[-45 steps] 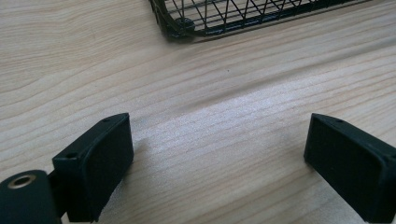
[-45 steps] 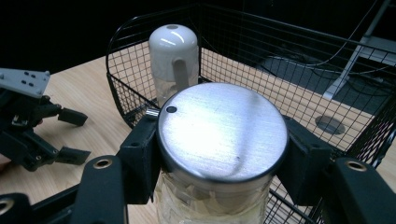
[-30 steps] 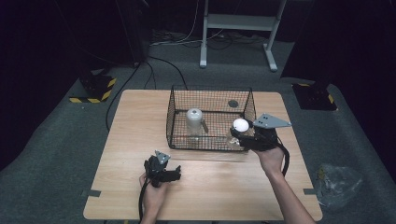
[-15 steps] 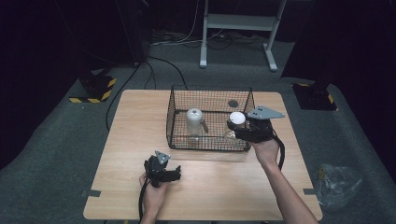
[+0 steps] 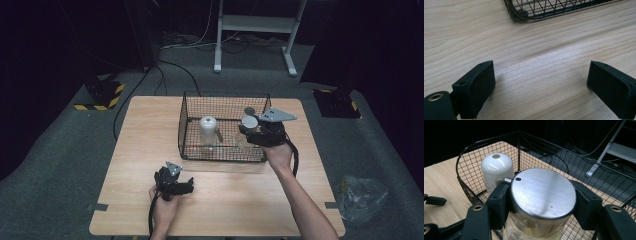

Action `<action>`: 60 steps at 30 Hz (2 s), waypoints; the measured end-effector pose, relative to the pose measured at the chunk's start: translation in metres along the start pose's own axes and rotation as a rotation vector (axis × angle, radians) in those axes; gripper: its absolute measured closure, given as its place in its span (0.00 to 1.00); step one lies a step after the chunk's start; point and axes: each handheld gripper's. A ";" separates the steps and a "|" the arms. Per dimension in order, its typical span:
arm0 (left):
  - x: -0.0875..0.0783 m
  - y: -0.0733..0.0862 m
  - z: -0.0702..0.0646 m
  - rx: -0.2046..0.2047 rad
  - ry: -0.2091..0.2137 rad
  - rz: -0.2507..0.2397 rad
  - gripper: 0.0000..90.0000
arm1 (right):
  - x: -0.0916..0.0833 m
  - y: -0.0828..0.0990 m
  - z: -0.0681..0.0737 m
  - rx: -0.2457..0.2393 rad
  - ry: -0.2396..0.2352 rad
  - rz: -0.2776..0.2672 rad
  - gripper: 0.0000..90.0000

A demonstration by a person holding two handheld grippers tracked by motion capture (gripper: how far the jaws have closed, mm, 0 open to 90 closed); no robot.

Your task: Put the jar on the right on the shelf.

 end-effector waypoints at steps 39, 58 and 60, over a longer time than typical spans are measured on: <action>0.000 0.000 0.000 -0.002 -0.001 -0.002 0.09 | 0.046 0.020 -0.013 0.039 0.079 0.052 0.43; 0.000 0.000 0.000 0.000 0.000 0.000 0.09 | 0.064 0.045 -0.009 0.058 0.082 0.109 0.43; 0.000 0.000 0.000 0.000 0.000 0.000 0.09 | 0.065 0.047 -0.009 0.054 0.083 0.117 0.43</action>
Point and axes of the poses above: each handheld gripper's, and its own axes: x roughly forward along the jaws, y roughly out of its underside, z roughly to its left, and after that the axes turned 15 degrees about -z, right-handed
